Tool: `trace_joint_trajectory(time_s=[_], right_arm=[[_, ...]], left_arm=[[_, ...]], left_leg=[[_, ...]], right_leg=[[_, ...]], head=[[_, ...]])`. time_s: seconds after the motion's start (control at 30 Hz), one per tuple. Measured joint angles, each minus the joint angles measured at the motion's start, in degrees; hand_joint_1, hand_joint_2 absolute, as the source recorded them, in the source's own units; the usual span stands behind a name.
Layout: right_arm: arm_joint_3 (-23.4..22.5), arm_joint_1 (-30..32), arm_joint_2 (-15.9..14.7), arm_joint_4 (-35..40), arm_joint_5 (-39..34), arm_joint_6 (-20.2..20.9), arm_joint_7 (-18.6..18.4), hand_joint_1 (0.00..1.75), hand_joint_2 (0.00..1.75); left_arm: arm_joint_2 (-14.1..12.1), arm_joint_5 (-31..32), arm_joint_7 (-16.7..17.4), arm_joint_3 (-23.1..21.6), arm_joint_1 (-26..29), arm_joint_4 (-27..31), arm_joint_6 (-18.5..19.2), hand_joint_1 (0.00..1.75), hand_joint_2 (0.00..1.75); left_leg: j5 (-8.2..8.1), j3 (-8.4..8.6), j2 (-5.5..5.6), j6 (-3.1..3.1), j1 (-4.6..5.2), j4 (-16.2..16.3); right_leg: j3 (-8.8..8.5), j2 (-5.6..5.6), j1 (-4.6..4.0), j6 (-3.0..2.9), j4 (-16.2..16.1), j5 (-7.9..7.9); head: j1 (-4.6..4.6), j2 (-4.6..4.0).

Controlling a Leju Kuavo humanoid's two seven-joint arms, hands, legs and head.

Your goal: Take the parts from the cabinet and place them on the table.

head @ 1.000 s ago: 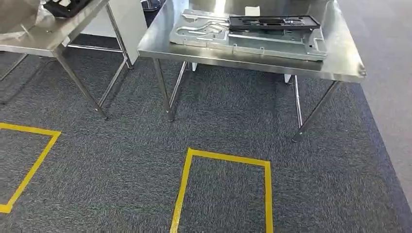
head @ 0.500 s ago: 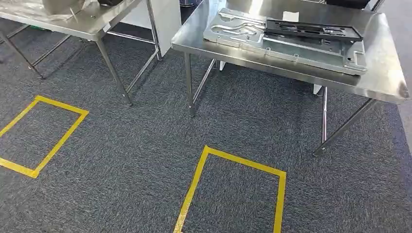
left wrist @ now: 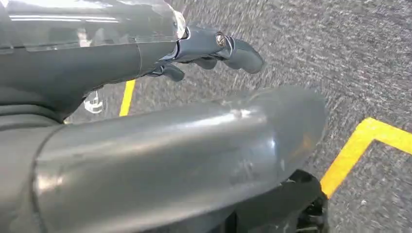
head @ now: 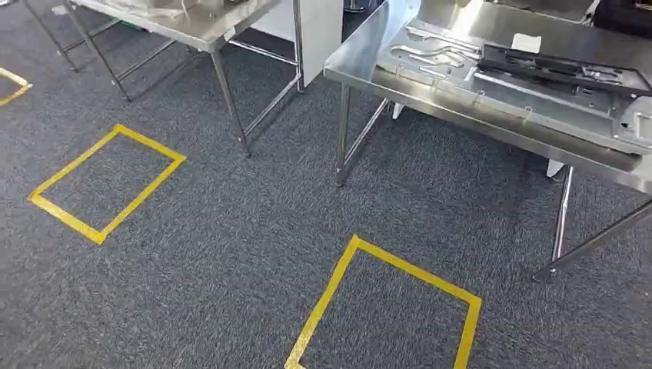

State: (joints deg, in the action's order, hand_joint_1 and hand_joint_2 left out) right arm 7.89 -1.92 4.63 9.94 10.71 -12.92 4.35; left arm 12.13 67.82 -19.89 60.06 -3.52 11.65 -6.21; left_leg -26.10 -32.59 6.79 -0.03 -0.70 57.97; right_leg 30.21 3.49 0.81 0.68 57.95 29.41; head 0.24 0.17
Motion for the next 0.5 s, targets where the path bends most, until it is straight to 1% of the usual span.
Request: trace_joint_trajectory(time_s=[0.03,0.07,0.1,0.13,0.17,0.2,0.23,0.27,0.3,0.33,0.37,0.4,0.43,0.5], right_arm=[[0.15,-0.06,0.0,0.0,0.07,0.0,0.0,0.0,0.0],[0.35,-0.07,0.04,-0.02,0.15,0.02,-0.04,0.0,0.0],[0.52,0.17,0.04,-0.02,0.17,0.02,-0.13,0.0,0.0],[0.68,0.35,0.04,-0.07,0.17,-0.58,-0.28,0.0,0.0],[0.7,0.51,0.26,-0.07,0.17,-1.52,-0.52,0.0,0.0],[0.7,0.6,0.42,-0.09,0.17,-2.36,-0.74,0.0,0.0],[0.7,0.59,0.61,-0.09,0.17,-2.76,-0.85,0.0,0.0],[0.7,0.55,0.76,-0.09,0.17,-3.15,-1.0,0.0,0.0],[0.7,0.48,0.92,-0.09,0.17,-2.58,-1.09,0.0,0.0],[0.74,0.43,0.92,-0.09,0.17,-1.45,-1.11,0.0,0.0],[0.81,0.41,0.9,-0.09,0.17,-0.59,-1.09,0.0,0.0],[0.81,0.51,0.79,-0.09,0.17,-0.17,-1.09,0.0,0.0],[0.83,0.52,0.63,-0.09,0.17,0.09,-1.09,0.0,0.0],[0.94,0.15,0.37,-0.09,0.17,0.11,-1.11,0.0,0.0]], left_arm=[[-0.02,-0.07,-0.02,0.02,0.12,0.0,-0.07,0.0,0.0],[-0.09,-0.2,-0.09,0.02,0.15,0.0,-0.13,0.0,0.0],[-0.09,-0.39,-0.09,0.04,0.11,0.0,-0.13,0.0,0.0],[-0.15,-0.46,-0.02,0.04,0.05,0.0,-0.15,0.0,0.0],[-0.24,-0.48,0.02,0.07,0.01,0.0,-0.17,0.0,0.0],[-0.33,-0.48,0.13,0.07,0.06,0.0,-0.17,0.0,0.0],[-0.37,-0.48,0.22,0.07,0.16,0.0,-0.17,0.0,0.0],[-0.5,-0.48,0.46,0.07,0.29,0.0,-0.17,0.0,0.0],[-0.61,-0.44,0.61,0.07,0.39,0.0,-0.17,0.0,0.0],[-0.68,-0.37,0.68,0.07,0.39,0.0,-0.22,0.0,0.0],[-0.72,-0.26,0.74,0.07,0.34,0.0,-0.35,0.0,0.0],[-0.77,-0.09,0.83,0.07,0.13,0.0,-0.39,0.0,0.0],[-0.79,0.0,0.83,0.07,0.04,0.0,-0.42,0.0,0.0],[-0.81,0.02,0.59,0.07,0.34,0.0,-0.5,0.0,0.0]], left_leg=[[0.0,-0.32,0.54,-0.47,0.14,0.08],[-0.77,-0.5,-1.75,-0.51,0.11,1.09],[-2.92,-1.84,-4.33,-0.7,0.18,3.86],[-5.43,-3.83,-5.4,-0.91,0.07,8.25],[-7.58,-5.86,-5.83,-1.13,0.0,12.8],[-9.01,-7.59,-6.04,-1.33,-0.05,16.75],[-8.95,-8.07,-6.21,-1.45,-0.1,18.12],[-7.59,-7.13,-6.42,-1.46,-0.1,16.58],[-5.36,-4.91,-6.72,-1.34,-0.09,12.66],[-2.89,-1.92,-7.47,-1.08,-0.04,7.18],[-1.21,0.76,-9.12,-0.69,0.09,2.39],[-2.03,1.65,-11.57,-0.39,0.87,0.04],[-1.71,1.58,-10.78,0.19,0.88,0.04],[-1.62,0.89,-9.54,0.54,1.07,0.11]], right_leg=[[-0.16,-0.78,0.56,-0.58,-0.62,-0.36],[-0.3,-1.75,0.52,-0.94,-0.86,-0.56],[-0.27,-2.39,0.45,-1.67,-0.93,-0.52],[-0.19,-3.35,0.3,-1.79,-0.91,-0.47],[-0.16,-4.23,0.14,-1.85,-0.9,-0.43],[-0.09,-5.13,0.07,-1.91,-0.86,-0.39],[-0.08,-5.88,0.01,-1.92,-0.84,-0.38],[-0.11,-6.63,-0.02,-1.9,-0.83,-0.35],[-0.2,-7.3,-0.06,-1.83,-0.78,-0.27],[-0.34,-7.93,-0.08,-1.66,-0.73,-0.15],[-0.51,-8.53,-0.15,-1.45,-0.64,0.0],[-0.53,-9.13,-0.57,-1.05,-0.47,0.26],[-0.52,-9.66,-0.61,-0.78,-0.44,0.3],[-0.72,-10.79,-0.59,-0.28,-0.62,0.18]], head=[[0.0,0.0],[0.0,0.0],[-0.7,0.0],[-0.79,-0.02],[-0.81,0.0],[-0.83,0.0],[-0.81,0.0],[-0.81,0.0],[-0.81,0.0],[-0.87,-0.02],[-0.83,-0.02],[-0.87,0.0],[-0.81,0.0],[-0.68,-0.02]])
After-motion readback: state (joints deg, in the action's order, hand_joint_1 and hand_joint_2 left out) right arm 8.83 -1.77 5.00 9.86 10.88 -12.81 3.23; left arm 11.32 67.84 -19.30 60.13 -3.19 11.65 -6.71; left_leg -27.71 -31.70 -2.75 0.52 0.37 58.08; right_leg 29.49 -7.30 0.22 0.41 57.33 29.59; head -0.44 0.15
